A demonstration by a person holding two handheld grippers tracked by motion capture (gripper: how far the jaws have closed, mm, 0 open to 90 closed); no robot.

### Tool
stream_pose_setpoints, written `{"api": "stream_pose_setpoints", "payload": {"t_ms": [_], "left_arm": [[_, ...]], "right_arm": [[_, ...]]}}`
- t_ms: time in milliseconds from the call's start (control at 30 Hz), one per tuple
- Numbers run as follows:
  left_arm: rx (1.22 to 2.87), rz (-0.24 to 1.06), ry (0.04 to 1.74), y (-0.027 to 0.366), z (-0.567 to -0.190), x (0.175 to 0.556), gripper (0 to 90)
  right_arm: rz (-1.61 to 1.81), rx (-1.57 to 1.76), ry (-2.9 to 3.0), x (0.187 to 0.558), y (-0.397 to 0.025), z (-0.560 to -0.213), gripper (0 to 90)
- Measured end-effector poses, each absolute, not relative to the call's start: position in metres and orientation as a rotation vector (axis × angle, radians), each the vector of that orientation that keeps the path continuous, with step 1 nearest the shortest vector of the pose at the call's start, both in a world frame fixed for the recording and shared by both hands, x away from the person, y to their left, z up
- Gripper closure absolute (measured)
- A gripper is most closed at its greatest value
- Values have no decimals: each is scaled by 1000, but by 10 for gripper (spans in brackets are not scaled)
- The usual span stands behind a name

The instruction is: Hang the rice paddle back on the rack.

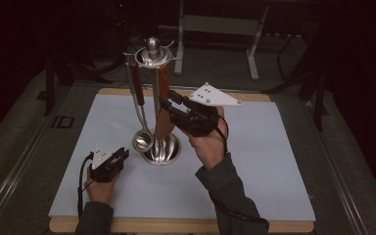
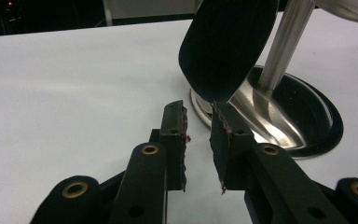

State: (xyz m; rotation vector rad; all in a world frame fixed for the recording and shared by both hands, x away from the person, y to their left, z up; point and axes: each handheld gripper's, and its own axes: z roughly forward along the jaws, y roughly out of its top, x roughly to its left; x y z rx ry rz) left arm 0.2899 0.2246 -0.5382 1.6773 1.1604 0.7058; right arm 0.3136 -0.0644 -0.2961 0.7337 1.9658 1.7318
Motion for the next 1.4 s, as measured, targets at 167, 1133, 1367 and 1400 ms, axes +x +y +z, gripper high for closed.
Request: {"api": "stream_pose_setpoints", "payload": {"t_ms": [167,1133,1367,1400], "left_arm": [[1677,705,1161,225,-538,290,754],[1679,706,1161,225,-538,290,749],[1681,705,1163,225,-538,290,749],[1683,703,1164,225,-538,290,749]], "right_arm": [[1707,749,1985,317,-60,-296,661],[1688,774,2027,311,-95,-304,505],[1630,850,2049,319,-119,-319,503],[1619,866,2055,320,-122,-322,503]]}}
